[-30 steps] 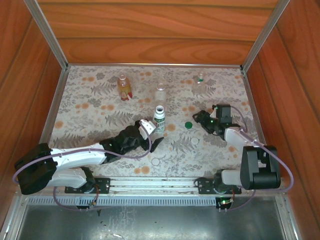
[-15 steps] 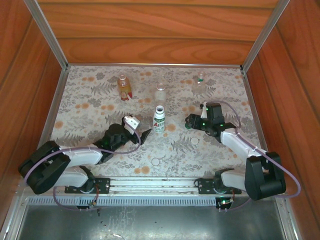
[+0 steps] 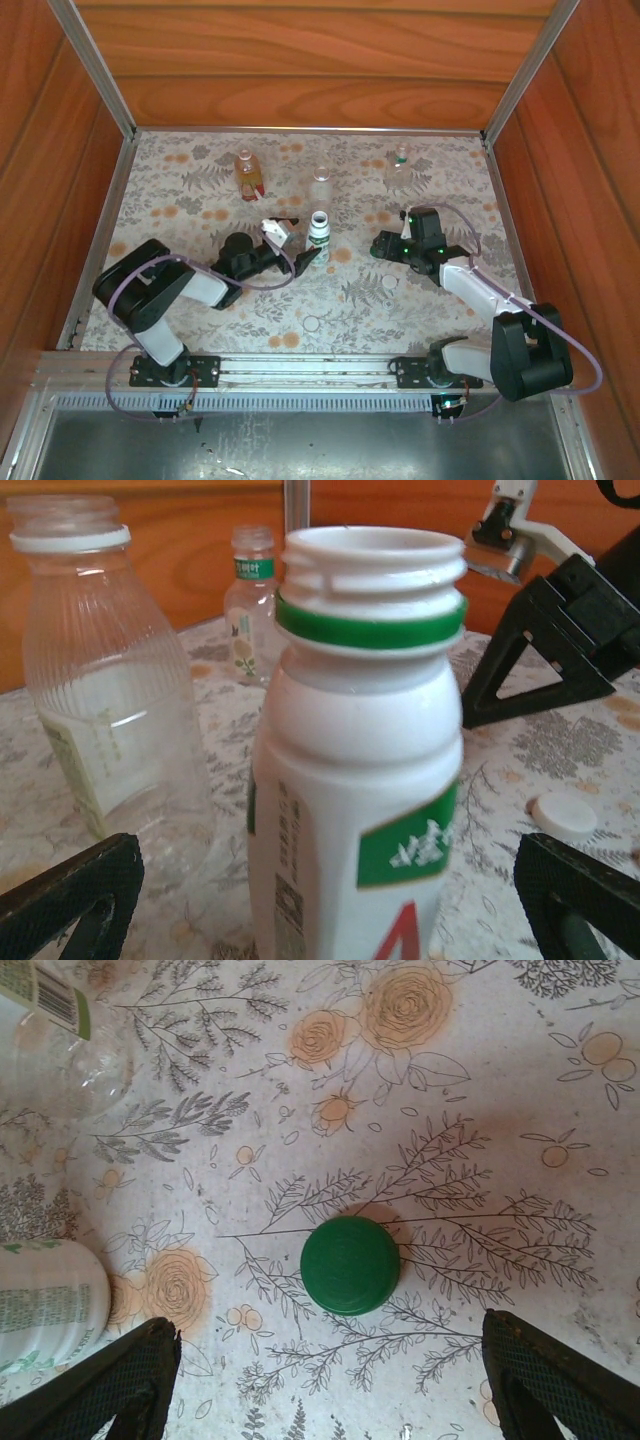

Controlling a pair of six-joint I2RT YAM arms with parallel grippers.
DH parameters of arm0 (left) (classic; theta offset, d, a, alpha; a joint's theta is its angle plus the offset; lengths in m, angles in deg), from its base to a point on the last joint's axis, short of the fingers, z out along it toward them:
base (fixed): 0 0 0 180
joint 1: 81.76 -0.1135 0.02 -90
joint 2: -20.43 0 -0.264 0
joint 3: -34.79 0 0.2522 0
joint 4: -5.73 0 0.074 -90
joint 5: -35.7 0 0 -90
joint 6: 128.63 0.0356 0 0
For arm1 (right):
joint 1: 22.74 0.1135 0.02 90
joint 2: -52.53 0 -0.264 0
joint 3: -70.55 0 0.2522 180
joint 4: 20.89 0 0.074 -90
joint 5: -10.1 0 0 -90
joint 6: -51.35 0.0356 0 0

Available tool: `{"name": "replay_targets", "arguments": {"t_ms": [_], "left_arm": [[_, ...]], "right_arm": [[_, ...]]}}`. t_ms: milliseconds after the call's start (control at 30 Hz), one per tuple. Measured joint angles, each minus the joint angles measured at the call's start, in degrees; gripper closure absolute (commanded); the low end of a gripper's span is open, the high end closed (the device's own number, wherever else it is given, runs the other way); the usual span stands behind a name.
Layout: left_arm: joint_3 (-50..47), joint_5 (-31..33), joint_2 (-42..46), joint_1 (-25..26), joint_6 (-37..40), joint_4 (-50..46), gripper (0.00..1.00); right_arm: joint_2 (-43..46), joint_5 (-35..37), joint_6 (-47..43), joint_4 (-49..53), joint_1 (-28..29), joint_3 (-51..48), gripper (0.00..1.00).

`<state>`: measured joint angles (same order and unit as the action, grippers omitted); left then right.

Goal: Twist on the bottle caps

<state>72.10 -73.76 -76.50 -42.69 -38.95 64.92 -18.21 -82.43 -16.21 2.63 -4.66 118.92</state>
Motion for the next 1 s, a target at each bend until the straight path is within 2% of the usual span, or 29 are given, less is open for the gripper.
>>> {"name": "replay_targets", "arguments": {"t_ms": [300,433,733,833,1000], "left_arm": [[6.8,-9.5,-9.2,-1.9,-2.7,5.1,0.11],[8.6,-12.3,-11.3,-1.9,-3.5,5.6,0.2],[9.1,-14.8,-11.8,-1.9,-3.6,5.9,0.37],[9.1,-15.2,-11.8,-1.9,-3.6,5.9,0.39],[9.1,-15.4,-11.9,-1.9,-3.4,6.1,0.39]], "right_arm": [[0.7,1.1,0.6,0.8,0.3,0.0,0.17],[0.7,1.3,0.8,0.8,0.3,0.0,0.17],[0.2,2.1,1.0,1.0,0.6,0.2,0.19],[-1.5,3.7,0.7,2.2,2.0,1.8,0.25],[-6.4,6.5,0.3,5.2,4.2,6.8,0.26]]}}
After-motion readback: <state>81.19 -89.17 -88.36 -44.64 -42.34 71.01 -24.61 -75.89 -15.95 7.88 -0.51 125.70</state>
